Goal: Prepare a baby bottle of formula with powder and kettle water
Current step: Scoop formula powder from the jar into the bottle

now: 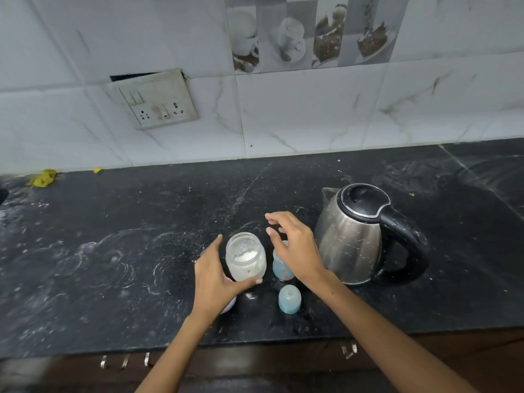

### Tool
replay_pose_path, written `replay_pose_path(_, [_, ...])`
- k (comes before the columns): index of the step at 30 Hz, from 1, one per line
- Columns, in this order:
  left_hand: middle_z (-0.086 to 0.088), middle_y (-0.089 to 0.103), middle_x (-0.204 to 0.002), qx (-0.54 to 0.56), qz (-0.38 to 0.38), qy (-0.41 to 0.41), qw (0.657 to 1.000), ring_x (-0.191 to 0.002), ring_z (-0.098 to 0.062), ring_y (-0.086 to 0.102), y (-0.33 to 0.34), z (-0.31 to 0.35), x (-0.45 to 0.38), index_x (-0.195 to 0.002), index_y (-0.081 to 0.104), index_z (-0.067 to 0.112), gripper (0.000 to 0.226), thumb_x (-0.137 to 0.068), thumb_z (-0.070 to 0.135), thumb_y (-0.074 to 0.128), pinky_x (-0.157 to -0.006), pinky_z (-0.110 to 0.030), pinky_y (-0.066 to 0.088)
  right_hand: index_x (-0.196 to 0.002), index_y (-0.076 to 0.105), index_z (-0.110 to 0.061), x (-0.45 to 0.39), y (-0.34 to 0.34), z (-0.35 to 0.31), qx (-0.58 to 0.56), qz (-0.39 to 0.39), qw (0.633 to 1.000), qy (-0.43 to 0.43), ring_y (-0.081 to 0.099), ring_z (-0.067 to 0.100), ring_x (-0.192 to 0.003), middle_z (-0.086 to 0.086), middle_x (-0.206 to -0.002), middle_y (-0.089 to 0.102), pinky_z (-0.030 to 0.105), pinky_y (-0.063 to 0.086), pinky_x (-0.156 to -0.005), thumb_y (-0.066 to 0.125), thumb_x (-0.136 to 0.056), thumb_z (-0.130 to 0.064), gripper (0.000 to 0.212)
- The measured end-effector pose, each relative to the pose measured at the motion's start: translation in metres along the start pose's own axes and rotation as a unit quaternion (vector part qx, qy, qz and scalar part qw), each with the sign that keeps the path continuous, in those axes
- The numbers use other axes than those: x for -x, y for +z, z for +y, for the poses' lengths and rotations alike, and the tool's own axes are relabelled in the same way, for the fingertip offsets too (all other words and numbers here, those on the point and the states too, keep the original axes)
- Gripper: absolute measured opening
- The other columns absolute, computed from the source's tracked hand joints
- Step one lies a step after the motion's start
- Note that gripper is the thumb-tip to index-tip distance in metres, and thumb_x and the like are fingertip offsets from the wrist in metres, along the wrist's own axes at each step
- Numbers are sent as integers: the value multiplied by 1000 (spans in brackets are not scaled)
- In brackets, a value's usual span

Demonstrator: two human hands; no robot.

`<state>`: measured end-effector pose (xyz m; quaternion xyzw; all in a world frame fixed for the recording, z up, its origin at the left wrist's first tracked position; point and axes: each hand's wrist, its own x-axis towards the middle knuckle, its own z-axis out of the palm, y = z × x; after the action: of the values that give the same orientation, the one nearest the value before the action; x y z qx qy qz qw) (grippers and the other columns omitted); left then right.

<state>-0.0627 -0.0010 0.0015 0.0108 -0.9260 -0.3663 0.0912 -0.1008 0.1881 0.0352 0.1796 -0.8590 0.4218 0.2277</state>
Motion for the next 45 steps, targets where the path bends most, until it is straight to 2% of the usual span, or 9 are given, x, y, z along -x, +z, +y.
replay_pose_path(4, [5, 50, -140, 41, -29, -32, 998, -130, -18, 44, 15, -5, -7, -141, 33, 19, 125, -37, 65, 83, -112, -45, 32, -112, 66, -7, -7, 6, 2, -12, -35, 999, -1, 65, 12, -95, 3, -107, 67, 34, 57, -80, 63, -90, -7, 22])
replay_pose_path(8, [18, 61, -118, 127, -5, -3, 992, -112, 4, 52, 20, -7, -4, -122, 53, 30, 88, -42, 46, 87, -102, -44, 42, -106, 68, -8, -2, 3, 3, -31, -75, 997, -1, 65, 11, -92, 2, -103, 67, 32, 57, -81, 65, -88, -7, 18])
replay_pose_path(15, [17, 52, -135, 38, -25, 145, 988, -127, 1, 46, 4, -11, -20, -131, 45, 26, 84, -58, 39, 84, -121, -27, 4, -94, 75, -9, -17, -2, -12, -24, -207, 978, 3, 68, 12, -83, 3, -91, 73, 28, 55, -77, 69, -84, -6, 12])
replay_pose_path(22, [8, 55, -131, 26, -8, 218, 976, -124, -6, 50, -4, 5, -25, -132, 42, 21, 80, -64, 35, 82, -120, -21, 4, -100, 66, -6, -24, 7, -47, 349, -399, 846, -45, 62, 31, -82, 11, -90, 65, 33, 39, -64, 58, -90, -12, 14])
replay_pose_path(28, [14, 52, -132, 37, -41, 204, 977, -122, -8, 54, -2, 8, -23, -132, 46, 15, 81, -59, 35, 78, -120, -21, 5, -95, 59, -9, -34, 16, -67, 394, -468, 790, -30, 63, 27, -104, 10, -113, 66, 31, 36, -70, 56, -89, 1, 12])
replay_pose_path(32, [24, 51, -132, 92, -24, 148, 984, -122, 1, 52, -5, 4, -23, -129, 47, 27, 85, -54, 32, 88, -121, -26, 12, -98, 61, -3, -38, 7, -71, 383, -435, 813, -43, 63, 31, -99, 12, -93, 62, 31, 34, -66, 55, -86, 6, 16])
replay_pose_path(35, [18, 58, -128, 120, -10, 115, 986, -117, -4, 57, -9, 0, -23, -127, 50, 29, 87, -50, 27, 91, -109, -39, 38, -92, 56, -11, -41, -1, -71, 341, -408, 846, -35, 55, 32, -83, 5, -68, 38, 31, 30, -52, 53, -84, 7, 20])
replay_pose_path(40, [15, 61, -125, 156, 2, 119, 980, -114, -8, 60, -12, 4, -19, -124, 53, 24, 87, -47, 19, 94, -94, -36, 50, -97, 60, -7, -39, -4, -77, 332, -388, 856, -72, 47, 26, -77, 5, -66, 37, 26, 25, -48, 55, -86, 3, 16])
replay_pose_path(45, [11, 61, -128, 184, 9, 127, 975, -119, -10, 59, -10, 12, -16, -122, 53, 18, 84, -48, 13, 94, -97, -38, 49, -96, 61, -6, -41, -6, -84, 329, -402, 848, -108, 56, 30, -85, 13, -91, 59, 31, 30, -65, 56, -86, 2, 14])
